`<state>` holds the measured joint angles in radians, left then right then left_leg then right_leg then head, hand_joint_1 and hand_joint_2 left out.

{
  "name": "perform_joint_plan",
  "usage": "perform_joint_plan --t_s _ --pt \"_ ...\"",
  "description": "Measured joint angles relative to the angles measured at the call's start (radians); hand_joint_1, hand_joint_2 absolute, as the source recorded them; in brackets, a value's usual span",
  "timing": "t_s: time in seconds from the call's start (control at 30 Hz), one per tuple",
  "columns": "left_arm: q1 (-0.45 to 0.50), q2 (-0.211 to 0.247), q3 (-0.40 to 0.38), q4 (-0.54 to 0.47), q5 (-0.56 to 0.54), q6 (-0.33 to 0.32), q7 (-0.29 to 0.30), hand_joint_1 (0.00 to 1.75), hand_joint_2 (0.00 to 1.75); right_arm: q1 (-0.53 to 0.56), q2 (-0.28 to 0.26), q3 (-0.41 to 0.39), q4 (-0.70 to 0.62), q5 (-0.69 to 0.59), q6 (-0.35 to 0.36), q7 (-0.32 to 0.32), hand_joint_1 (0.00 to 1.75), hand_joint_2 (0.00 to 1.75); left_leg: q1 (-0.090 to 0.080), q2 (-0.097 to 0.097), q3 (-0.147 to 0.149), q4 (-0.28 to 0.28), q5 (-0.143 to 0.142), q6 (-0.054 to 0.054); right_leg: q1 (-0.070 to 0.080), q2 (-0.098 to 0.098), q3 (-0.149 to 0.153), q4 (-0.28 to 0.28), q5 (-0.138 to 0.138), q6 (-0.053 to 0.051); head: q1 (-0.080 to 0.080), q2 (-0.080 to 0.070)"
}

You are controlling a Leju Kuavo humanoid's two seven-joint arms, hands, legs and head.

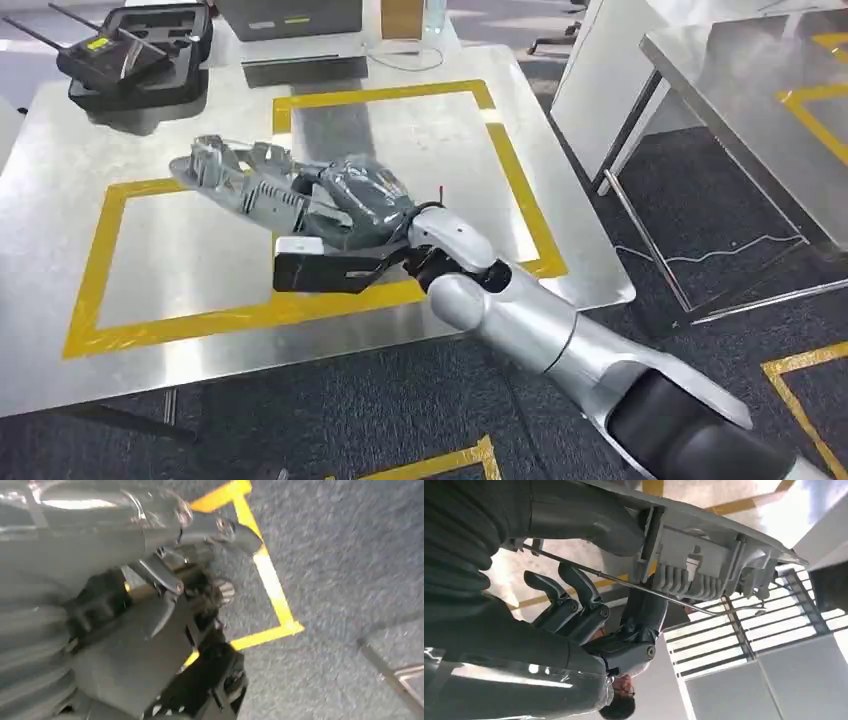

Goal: Take the parts from the cabinet and place them on the table.

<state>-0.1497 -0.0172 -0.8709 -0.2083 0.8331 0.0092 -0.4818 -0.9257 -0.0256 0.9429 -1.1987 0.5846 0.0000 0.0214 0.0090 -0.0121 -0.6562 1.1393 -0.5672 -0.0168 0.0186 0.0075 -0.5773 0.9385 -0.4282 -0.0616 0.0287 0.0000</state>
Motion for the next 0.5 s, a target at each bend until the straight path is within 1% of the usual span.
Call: perform_joint_plan --t_s 0.03,0.07,0.1,0.13,0.17,0.2,0.23,0.27,0.3,0.33,0.37,0.4,0.5 --pt "0.001 0.001 0.000 0.000 0.003 0.000 -0.002 0.00 1.75 -0.003 0.008 0.011 0.018 0.028 0.008 0.003 1.75 1.75 0.004 0.000 -0.039 0.053 -0.013 -0.007 -0.003 -0.003 0.002 0.000 -0.005 0.004 -0.002 0.000" --pt "0.004 0.004 0.000 0.001 0.008 0.000 -0.007 0.00 1.75 -0.003 0.026 0.031 0.056 0.068 0.015 0.013 1.75 1.75 0.012 0.001 -0.096 0.120 -0.022 -0.018 -0.008 -0.007 0.007 0.005 -0.015 0.013 -0.005 0.000" --pt "0.007 0.005 0.000 0.002 0.011 0.000 -0.011 0.00 1.75 -0.003 0.046 0.048 0.098 0.096 0.020 0.028 1.75 1.75 0.016 0.005 -0.125 0.135 -0.005 -0.027 -0.013 -0.009 0.010 0.012 -0.025 0.020 -0.007 0.000" --pt "0.009 0.005 0.000 0.001 0.015 0.000 -0.014 0.00 1.75 -0.004 0.056 0.058 0.127 0.109 0.024 0.040 1.75 1.75 0.020 0.010 -0.129 0.117 0.026 -0.035 -0.017 -0.012 0.013 0.019 -0.033 0.027 -0.009 0.000" --pt "0.011 0.005 0.000 0.002 0.019 0.001 -0.018 0.00 1.75 -0.007 0.073 0.075 0.170 0.130 0.026 0.053 1.75 1.75 0.030 0.016 -0.107 0.040 0.094 -0.048 -0.026 -0.017 0.019 0.036 -0.051 0.039 -0.010 0.000" --pt "0.013 0.005 0.000 0.002 0.023 0.002 -0.021 0.00 1.75 -0.012 0.084 0.083 0.197 0.148 0.027 0.084 1.75 1.75 0.038 0.024 -0.073 -0.040 0.149 -0.058 -0.033 -0.020 0.023 0.053 -0.068 0.049 -0.012 0.000" --pt "0.015 0.005 0.000 0.002 0.026 0.003 -0.024 0.00 1.75 -0.020 0.090 0.090 0.217 0.162 0.026 0.105 1.75 1.75 0.041 0.031 -0.054 -0.082 0.154 -0.071 -0.039 -0.024 0.022 0.072 -0.085 0.060 -0.012 0.000" --pt "0.018 -0.007 0.000 0.000 0.026 0.003 -0.026 0.00 1.75 -0.036 0.096 0.097 0.248 0.183 0.025 0.139 1.75 1.75 0.034 0.031 -0.051 -0.072 0.132 -0.064 -0.031 -0.021 0.012 0.091 -0.101 0.076 -0.030 0.000" --pt "0.022 -0.003 0.001 0.002 0.031 0.009 -0.031 0.00 1.75 -0.041 0.111 0.108 0.284 0.209 0.027 0.177 1.75 1.75 0.034 0.029 -0.052 -0.067 0.126 -0.030 -0.030 -0.020 0.010 0.096 -0.104 0.077 -0.027 0.000" --pt "0.026 -0.005 0.001 0.002 0.033 0.012 -0.033 0.00 1.75 -0.044 0.113 0.112 0.302 0.225 0.032 0.204 1.75 1.75 0.037 0.032 -0.051 -0.071 0.127 -0.023 -0.032 -0.019 0.015 0.094 -0.107 0.075 -0.013 0.000" --pt "0.031 -0.004 0.001 0.003 0.035 0.015 -0.034 0.00 1.75 -0.047 0.118 0.116 0.323 0.245 0.039 0.232 1.75 1.75 0.036 0.032 -0.049 -0.071 0.127 -0.023 -0.032 -0.017 0.018 0.090 -0.106 0.072 -0.011 0.000" --pt "0.034 -0.006 0.001 0.004 0.038 0.016 -0.038 0.00 1.75 -0.050 0.119 0.122 0.346 0.268 0.049 0.263 1.75 1.75 0.036 0.032 -0.049 -0.071 0.126 -0.022 -0.031 -0.016 0.021 0.084 -0.102 0.067 -0.005 0.000" --pt "0.037 -0.009 0.001 0.005 0.042 0.017 -0.042 0.00 1.75 -0.054 0.128 0.133 0.400 0.319 0.076 0.323 1.75 1.75 0.036 0.031 -0.048 -0.071 0.121 -0.014 -0.031 -0.015 0.029 0.072 -0.101 0.065 0.011 0.000"
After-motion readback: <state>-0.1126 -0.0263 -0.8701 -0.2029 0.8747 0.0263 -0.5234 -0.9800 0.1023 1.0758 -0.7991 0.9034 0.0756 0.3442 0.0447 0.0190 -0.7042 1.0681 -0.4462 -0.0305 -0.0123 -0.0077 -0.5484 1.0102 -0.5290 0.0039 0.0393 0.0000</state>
